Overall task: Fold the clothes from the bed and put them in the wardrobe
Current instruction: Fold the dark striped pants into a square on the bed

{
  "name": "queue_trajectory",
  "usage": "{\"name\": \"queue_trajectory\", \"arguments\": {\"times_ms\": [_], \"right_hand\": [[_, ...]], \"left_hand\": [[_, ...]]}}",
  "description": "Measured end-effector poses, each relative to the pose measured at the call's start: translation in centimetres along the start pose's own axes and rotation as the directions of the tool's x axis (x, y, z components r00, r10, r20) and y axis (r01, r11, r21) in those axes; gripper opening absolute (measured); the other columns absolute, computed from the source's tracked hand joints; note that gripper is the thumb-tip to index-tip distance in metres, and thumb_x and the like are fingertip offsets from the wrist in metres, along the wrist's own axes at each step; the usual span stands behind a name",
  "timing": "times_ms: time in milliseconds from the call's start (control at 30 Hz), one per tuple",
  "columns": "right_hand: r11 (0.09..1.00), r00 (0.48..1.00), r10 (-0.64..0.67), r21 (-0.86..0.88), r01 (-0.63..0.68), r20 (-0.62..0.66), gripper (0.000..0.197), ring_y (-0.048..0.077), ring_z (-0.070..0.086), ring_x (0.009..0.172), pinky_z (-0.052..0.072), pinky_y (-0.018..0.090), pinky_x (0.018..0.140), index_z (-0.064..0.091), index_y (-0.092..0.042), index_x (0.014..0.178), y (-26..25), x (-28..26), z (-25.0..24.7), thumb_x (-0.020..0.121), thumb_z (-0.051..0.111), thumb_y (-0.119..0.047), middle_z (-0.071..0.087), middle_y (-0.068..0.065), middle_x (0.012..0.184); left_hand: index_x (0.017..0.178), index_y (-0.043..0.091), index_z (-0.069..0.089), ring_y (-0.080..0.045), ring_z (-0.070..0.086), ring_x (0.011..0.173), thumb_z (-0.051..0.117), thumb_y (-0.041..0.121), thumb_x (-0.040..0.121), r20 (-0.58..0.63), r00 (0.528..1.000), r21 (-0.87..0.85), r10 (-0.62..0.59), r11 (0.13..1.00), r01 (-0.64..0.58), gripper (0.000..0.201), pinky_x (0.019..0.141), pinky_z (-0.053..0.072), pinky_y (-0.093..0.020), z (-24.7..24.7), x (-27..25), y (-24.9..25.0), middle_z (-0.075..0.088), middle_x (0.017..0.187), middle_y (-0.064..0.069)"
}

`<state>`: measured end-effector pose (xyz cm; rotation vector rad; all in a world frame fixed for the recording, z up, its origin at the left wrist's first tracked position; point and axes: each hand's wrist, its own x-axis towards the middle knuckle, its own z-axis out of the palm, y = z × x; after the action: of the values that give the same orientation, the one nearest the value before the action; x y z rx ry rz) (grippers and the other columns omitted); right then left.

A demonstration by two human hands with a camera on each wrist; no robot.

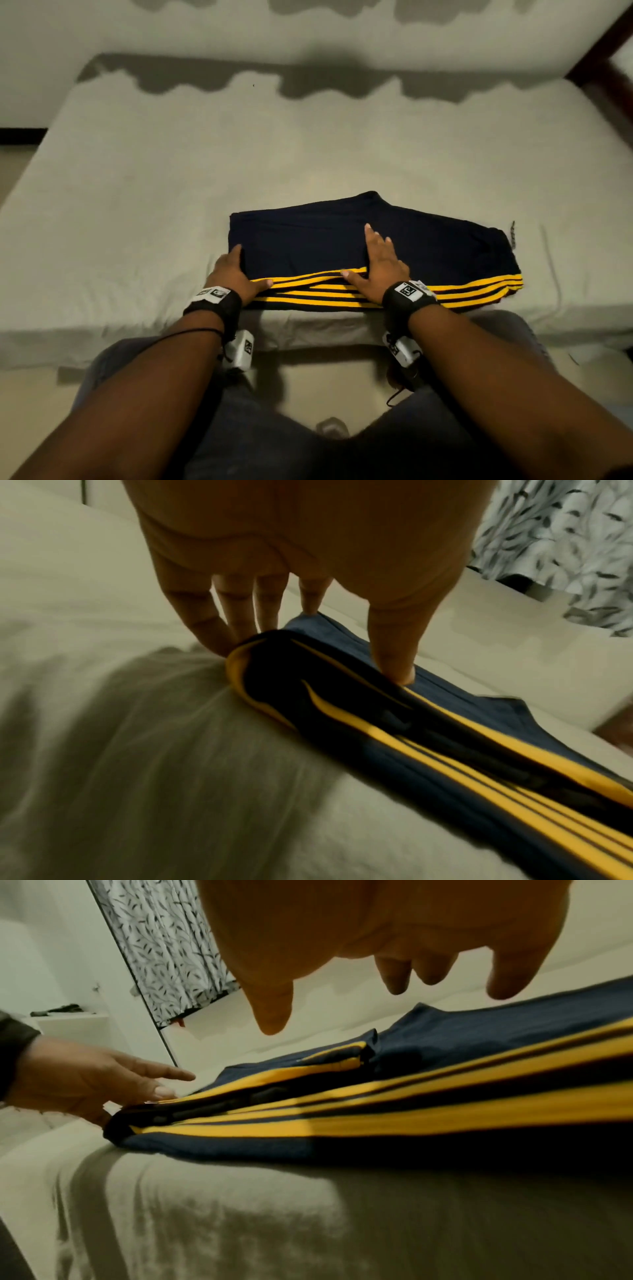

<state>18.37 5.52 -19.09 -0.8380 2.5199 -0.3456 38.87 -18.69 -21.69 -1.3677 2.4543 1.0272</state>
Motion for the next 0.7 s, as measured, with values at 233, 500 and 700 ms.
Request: {"name": "queue_trajectory", "arguments": {"times_ms": [233, 500, 700], "right_hand": [[0.917, 0.992, 0.074, 0.398, -0.026, -0.106, 0.118, 0.030, 0.039, 0.145, 0.041, 0.047, 0.113, -0.016, -0.046, 0.155, 2.2, -5.0, -1.6, 0.085, 0.079, -0.042, 0.038, 0.009, 0.158], [0.915, 0.989, 0.113, 0.398, -0.066, -0.094, 0.088, 0.024, 0.048, 0.138, 0.045, 0.041, 0.110, 0.022, -0.030, 0.159, 3.9, -6.8, -2.3, 0.089, 0.072, -0.048, 0.051, 0.005, 0.150], [0.862, 0.995, 0.086, 0.505, -0.047, -0.054, 0.065, 0.015, 0.061, 0.118, 0.051, 0.033, 0.101, 0.049, -0.025, 0.148, 3.6, -6.1, -2.3, 0.091, 0.068, -0.051, 0.064, 0.000, 0.130]], "left_hand": [[0.152, 0.006, 0.039, -0.039, 0.054, 0.128, 0.075, 0.052, 0.086, 0.032, 0.940, -0.311, -0.340, 0.890, 0.333, 0.088, 0.109, 0.043, -0.043, -0.9, -1.9, 0.2, 0.052, 0.146, -0.018], [0.091, 0.013, 0.071, -0.035, 0.065, 0.090, 0.072, 0.037, 0.090, -0.178, 0.972, -0.392, -0.153, 0.917, 0.073, 0.024, 0.083, 0.050, -0.037, -1.1, -2.9, 5.0, 0.072, 0.098, -0.014], [0.074, 0.023, 0.065, -0.020, 0.065, 0.101, 0.085, 0.028, 0.077, -0.233, 0.955, -0.476, 0.184, 0.835, -0.277, 0.021, 0.092, 0.049, -0.033, 1.9, -4.6, 11.2, 0.071, 0.113, 0.005]]}}
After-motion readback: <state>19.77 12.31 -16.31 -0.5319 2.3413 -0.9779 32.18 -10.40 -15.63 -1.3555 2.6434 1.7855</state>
